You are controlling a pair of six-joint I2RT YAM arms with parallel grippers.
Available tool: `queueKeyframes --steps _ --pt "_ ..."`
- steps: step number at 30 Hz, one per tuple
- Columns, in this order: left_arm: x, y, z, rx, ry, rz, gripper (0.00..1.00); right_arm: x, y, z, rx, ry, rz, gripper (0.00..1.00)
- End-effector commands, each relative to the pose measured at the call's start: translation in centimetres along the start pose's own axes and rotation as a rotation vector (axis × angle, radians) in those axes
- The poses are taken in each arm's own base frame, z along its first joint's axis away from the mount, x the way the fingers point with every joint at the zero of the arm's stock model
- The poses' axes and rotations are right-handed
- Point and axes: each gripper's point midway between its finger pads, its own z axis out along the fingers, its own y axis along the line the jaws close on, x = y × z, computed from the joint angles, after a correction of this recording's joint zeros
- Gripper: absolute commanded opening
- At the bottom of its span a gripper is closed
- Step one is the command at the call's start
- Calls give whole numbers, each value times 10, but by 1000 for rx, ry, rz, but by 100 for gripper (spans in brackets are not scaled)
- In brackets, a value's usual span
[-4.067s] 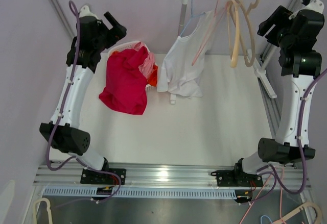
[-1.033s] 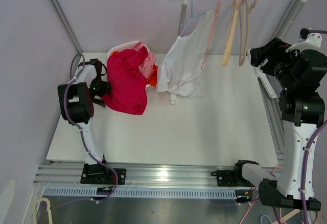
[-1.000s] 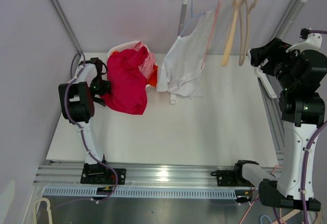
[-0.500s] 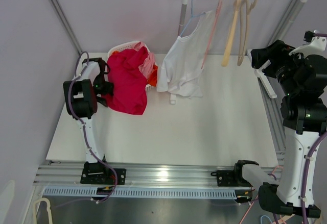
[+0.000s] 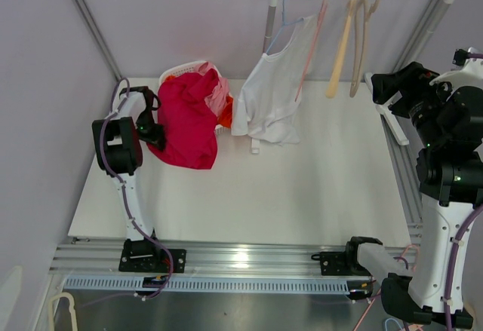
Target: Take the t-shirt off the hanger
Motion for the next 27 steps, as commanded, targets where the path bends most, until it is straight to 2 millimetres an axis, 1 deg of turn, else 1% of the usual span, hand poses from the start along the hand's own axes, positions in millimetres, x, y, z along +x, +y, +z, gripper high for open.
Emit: queueKeyframes --steps 1,3,4,5,7,9,10,11,12,13,14,15,16,17,19,20,21,22,23,24,25,26,27 --pt "1 2 1 -11 17 15 1 -7 6 -7 -22 -24 0 81" --pt "4 6 -1 -17 31 28 1 -6 5 -6 -17 -19 -4 81" --pt "3 6 -10 1 23 31 1 -5 3 -5 -12 -16 -6 80" --pt "8 10 -11 -5 20 40 1 -5 3 -4 -12 -15 -6 80" --pt "8 14 -23 10 -10 33 1 -4 3 -3 -12 -12 -2 80" --pt "8 23 -55 87 -61 10 1 -4 4 -2 -19 -12 2 80" --pt "10 28 -48 62 -63 6 1 -5 5 -3 -21 -13 5 80" --pt "9 28 -68 120 -96 -4 1 -4 4 -1 -19 -9 7 80" --pt "7 30 -75 137 -126 -4 1 -4 4 -1 -20 -8 9 80" --pt "-2 35 -84 133 -185 -23 1 -2 5 0 -24 -5 10 80" --pt "-4 36 -99 158 -219 -25 1 -1 5 0 -24 -1 14 80" --pt "-14 26 -129 221 -271 -36 1 1 4 2 -23 5 17 81" --pt "-14 39 -140 181 -302 -30 1 2 3 2 -25 9 17 80" --pt "-20 39 -155 187 -391 -13 1 3 3 4 -26 9 19 80" --pt "-14 20 -215 326 -499 51 0 4 3 6 -27 12 22 80" --pt "-11 11 -230 384 -507 69 0 5 2 7 -27 13 22 80" --pt "-7 0 -255 491 -506 89 1 6 2 8 -27 15 26 80" --pt "-5 -33 -285 673 -537 170 1 7 2 10 -28 20 28 80" --pt "14 -51 -299 804 -462 232 0 6 3 11 -32 19 27 80" --pt "23 -61 -322 929 -468 311 1 6 3 11 -32 19 30 80" --pt "29 -90 -368 1159 -503 335 0 7 2 14 -30 24 33 80" --pt "38 -99 -375 1228 -481 358 1 8 2 14 -31 26 33 80" --pt "54 -106 -390 1317 -446 418 1 8 2 15 -32 27 32 81"
